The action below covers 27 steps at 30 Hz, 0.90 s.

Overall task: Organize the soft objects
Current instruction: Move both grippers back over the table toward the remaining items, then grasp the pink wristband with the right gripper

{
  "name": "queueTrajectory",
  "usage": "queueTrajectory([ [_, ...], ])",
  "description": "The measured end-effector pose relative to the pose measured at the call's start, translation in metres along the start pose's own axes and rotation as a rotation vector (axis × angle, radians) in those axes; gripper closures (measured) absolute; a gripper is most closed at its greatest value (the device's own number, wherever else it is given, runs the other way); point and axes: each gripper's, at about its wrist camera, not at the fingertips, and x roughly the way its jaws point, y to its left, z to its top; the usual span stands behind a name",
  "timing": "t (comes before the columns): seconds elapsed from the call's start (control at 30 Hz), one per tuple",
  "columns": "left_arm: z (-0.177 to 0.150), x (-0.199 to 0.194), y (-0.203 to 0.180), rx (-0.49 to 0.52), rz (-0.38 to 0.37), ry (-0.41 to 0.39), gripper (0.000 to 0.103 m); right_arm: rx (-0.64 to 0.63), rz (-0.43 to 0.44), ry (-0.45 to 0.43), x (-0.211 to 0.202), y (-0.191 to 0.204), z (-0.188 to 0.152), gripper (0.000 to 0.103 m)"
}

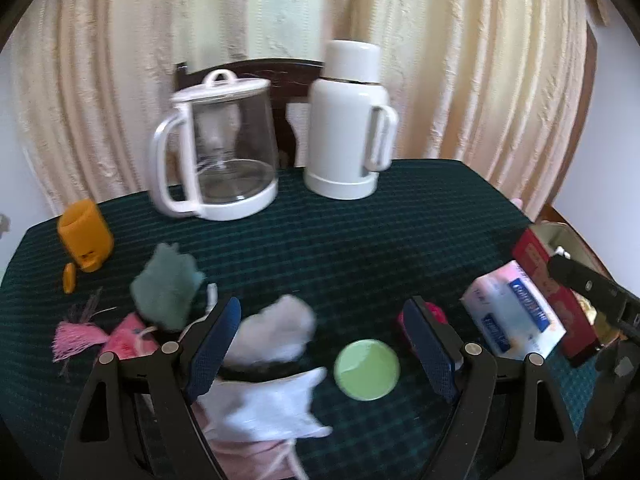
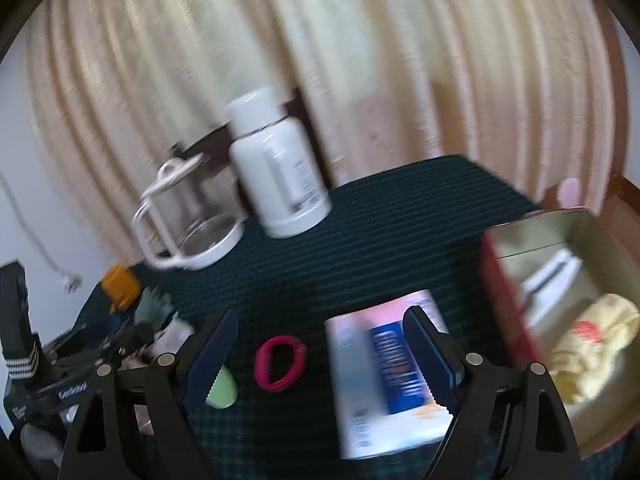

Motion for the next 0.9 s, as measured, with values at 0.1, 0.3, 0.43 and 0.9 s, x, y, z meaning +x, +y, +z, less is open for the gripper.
queueTrajectory([
  [0.1,-0.005,-0.002,0.015,-0.024,0.021,0.0,0.019,-0.048,0.044,0.054,0.015,0.019,-0.01,0.03],
  [0.3,-0.011,-0.001,0.038,-0.072,0.026,0.011,0.019,-0.141,0.075,0.164,0.045,0.049,-0.031,0.06],
  [0.43,-0.015,0.001,0.048,-0.093,0.021,0.019,0.019,-0.195,0.062,0.212,0.065,0.063,-0.042,0.068],
  [0.9,-0.024,0.01,0.067,-0.129,0.012,0.047,0.019,-0.258,-0.039,0.301,0.113,0.066,-0.053,0.082],
])
